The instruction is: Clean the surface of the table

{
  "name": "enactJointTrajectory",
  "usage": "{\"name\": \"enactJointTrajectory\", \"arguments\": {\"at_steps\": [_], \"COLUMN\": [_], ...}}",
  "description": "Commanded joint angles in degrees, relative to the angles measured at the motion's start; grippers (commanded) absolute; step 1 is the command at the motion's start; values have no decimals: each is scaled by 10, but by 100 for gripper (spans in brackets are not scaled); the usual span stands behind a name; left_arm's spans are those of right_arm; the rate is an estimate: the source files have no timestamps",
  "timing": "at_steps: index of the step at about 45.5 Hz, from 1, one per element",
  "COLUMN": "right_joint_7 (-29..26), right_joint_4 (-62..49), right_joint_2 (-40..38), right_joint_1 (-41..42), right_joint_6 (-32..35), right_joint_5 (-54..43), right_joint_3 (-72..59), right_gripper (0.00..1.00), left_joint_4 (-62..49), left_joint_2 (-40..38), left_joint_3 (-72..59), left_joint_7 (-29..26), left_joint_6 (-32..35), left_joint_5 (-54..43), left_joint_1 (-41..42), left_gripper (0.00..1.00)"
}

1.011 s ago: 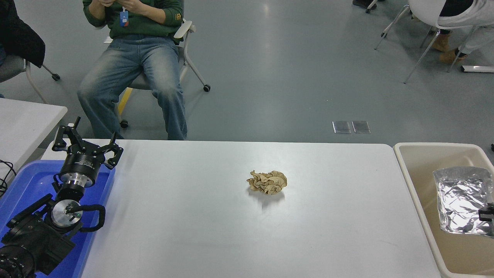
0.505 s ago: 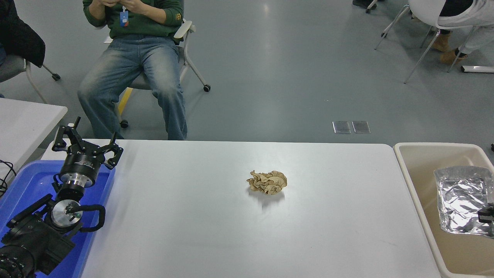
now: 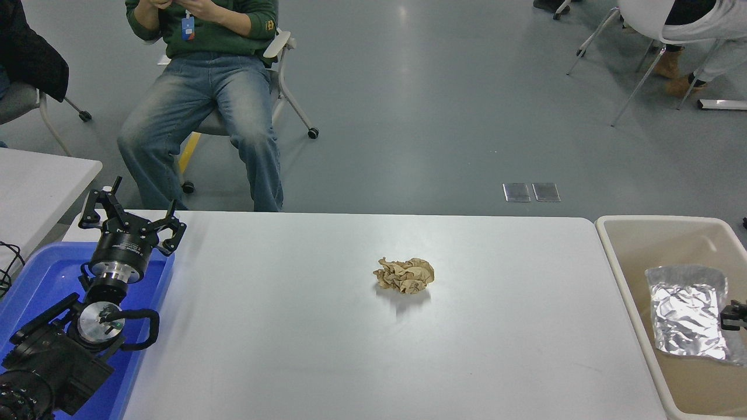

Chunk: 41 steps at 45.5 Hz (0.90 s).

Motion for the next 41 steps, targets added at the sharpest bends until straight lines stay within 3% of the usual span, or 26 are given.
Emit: {"name": "enactJointTrajectory", "arguments": {"at_steps": [1, 26, 41], "right_joint_7": [1, 1, 2], "right_joint_4": [-1, -1, 0], "right_joint_2": [-1, -8, -53], "right_joint_1": [1, 54, 100], "right_joint_6": [-1, 17, 34], "right_joint_5": [9, 53, 74], "right_joint_3": [0, 5, 8], "right_gripper": [100, 100, 100], "left_joint_4": [0, 0, 0], "left_joint_2": [0, 0, 0], "left_joint_3": [0, 0, 1], "left_joint_7": [0, 0, 1], "left_joint_6": [0, 0, 0], "left_joint_5": [0, 0, 0], "left_joint_1": [0, 0, 0], "left_gripper": [100, 100, 100]}}
